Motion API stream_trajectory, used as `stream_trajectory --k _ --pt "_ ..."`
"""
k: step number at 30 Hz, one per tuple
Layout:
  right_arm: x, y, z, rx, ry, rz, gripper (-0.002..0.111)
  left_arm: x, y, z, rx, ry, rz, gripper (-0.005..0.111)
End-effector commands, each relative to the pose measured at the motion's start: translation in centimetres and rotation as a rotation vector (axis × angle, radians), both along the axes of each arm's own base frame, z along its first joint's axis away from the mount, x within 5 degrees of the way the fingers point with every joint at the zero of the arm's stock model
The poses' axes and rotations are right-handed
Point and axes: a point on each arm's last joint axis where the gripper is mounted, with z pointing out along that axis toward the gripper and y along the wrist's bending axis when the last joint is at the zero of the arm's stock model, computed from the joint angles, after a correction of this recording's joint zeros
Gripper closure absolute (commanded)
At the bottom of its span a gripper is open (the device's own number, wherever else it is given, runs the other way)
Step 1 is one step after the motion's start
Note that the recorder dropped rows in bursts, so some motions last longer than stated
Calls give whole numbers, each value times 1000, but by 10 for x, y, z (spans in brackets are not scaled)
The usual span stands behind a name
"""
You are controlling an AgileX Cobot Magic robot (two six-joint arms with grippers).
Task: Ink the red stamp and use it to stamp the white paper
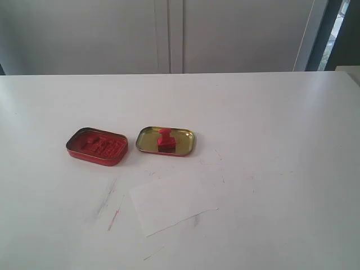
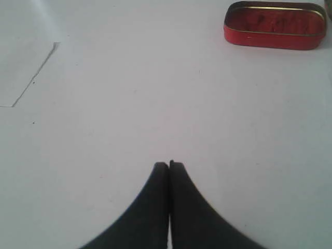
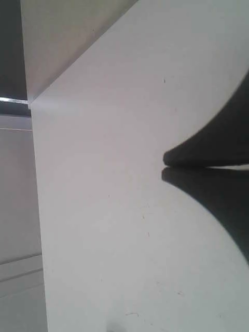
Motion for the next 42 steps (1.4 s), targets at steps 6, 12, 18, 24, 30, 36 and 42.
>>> stream_trajectory --k 6,12,18,24,30,36,42 --pt "1 0 3 -13 -47 0 108 -1 0 -3 -4 14 0 107" --pt "3 -1 16 -26 -198 -2 108 -1 0 -3 -4 14 0 107" --pt "3 -1 29 -38 -337 -3 108 -1 0 -3 -4 14 0 107" --pt "3 -1 35 -61 -403 -3 108 -1 0 -3 -4 14 0 107" --pt "2 -1 36 -161 -404 4 108 -1 0 -3 -4 14 0 107" --pt "2 -1 36 -161 -406 4 108 -1 0 -3 -4 14 0 107" --pt "2 -1 38 -163 -422 3 108 -1 0 -3 -4 14 0 107"
